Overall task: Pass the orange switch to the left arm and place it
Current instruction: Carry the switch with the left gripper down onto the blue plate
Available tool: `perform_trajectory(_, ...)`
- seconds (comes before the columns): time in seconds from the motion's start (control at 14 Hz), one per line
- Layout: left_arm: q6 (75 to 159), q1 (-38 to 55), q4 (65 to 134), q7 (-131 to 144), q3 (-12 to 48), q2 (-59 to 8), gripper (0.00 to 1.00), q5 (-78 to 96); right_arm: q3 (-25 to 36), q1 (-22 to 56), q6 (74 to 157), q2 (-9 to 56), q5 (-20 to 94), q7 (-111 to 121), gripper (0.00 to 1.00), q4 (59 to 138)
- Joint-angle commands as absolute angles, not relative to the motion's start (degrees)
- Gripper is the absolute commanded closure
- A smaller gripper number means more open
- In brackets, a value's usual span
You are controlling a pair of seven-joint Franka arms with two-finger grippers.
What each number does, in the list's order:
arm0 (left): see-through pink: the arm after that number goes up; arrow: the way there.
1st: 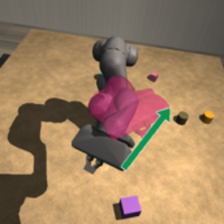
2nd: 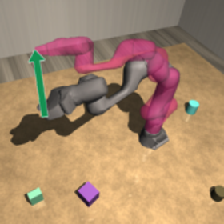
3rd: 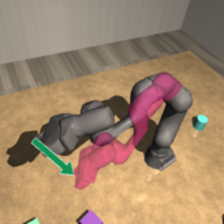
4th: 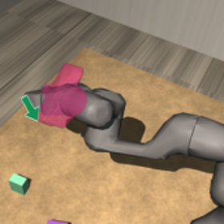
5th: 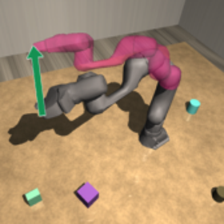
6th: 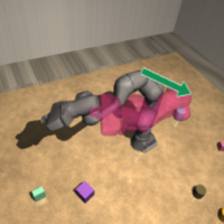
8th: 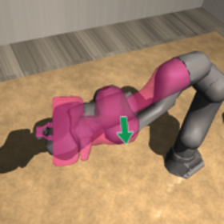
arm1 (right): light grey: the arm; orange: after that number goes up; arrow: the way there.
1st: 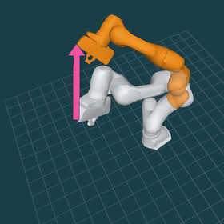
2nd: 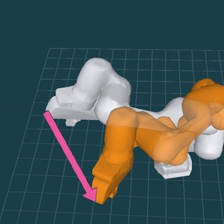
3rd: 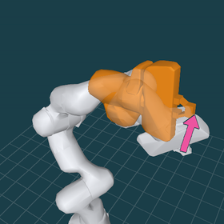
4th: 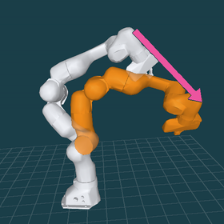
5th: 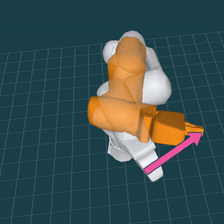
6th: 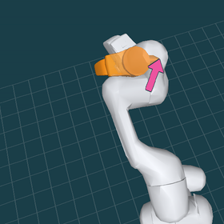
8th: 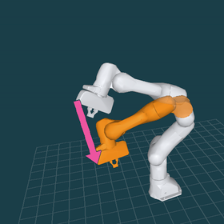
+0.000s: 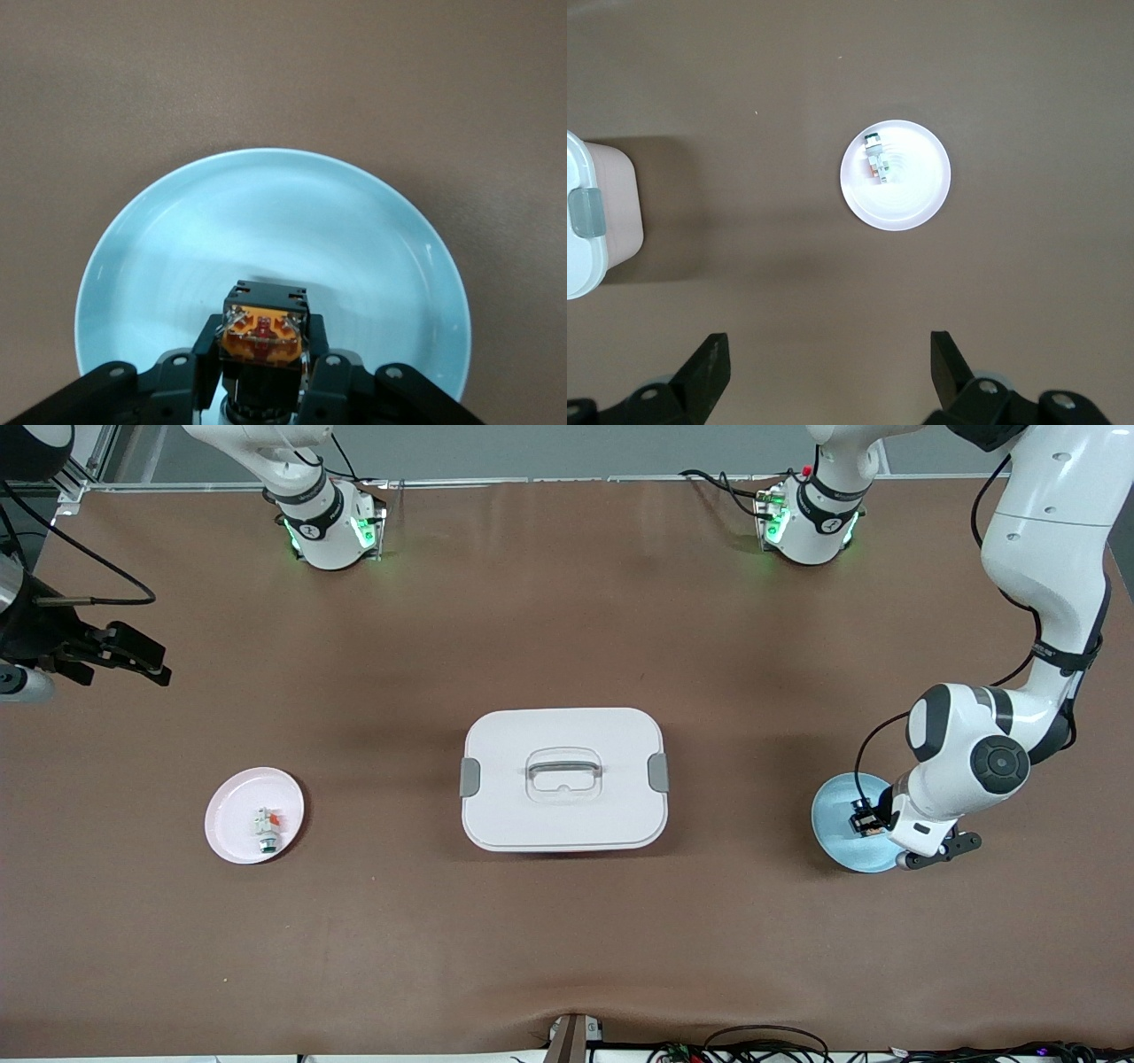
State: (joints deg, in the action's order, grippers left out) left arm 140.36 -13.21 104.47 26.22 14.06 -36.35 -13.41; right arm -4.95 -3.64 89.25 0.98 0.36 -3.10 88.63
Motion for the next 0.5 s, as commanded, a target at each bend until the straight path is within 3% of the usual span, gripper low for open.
perform_trajectory(0.0, 142.29, -13.89, 103.98, 25.75, 14.5, -37.88, 1.0, -14.59, -5.89, -5.27, 88.95, -0.97, -0.17, -2.9, 0.0, 90.0)
perform_trajectory(0.07, 142.29, -13.8, 103.89, 25.75, 14.5, -38.23, 0.7, -14.59, -5.89, -5.62, 88.95, -0.97, -0.35, -3.25, 0.0, 90.26)
perform_trajectory(0.14, 142.29, -13.71, 103.8, 25.93, 14.5, -38.06, 0.14, -14.59, -5.89, -6.32, 88.86, -0.88, -0.26, -3.43, 0.0, 90.52)
perform_trajectory(0.21, 142.12, -13.88, 103.8, 26.01, 14.5, -37.71, 0.0, -14.59, -5.98, -7.98, 88.94, -0.88, 0.0, -3.34, 0.0, 90.88)
perform_trajectory(0.43, 139.24, -14.24, 103.62, 26.02, 14.59, -33.33, 0.0, -14.68, -5.89, -8.61, 88.95, -0.97, 0.09, -2.9, 0.0, 90.88)
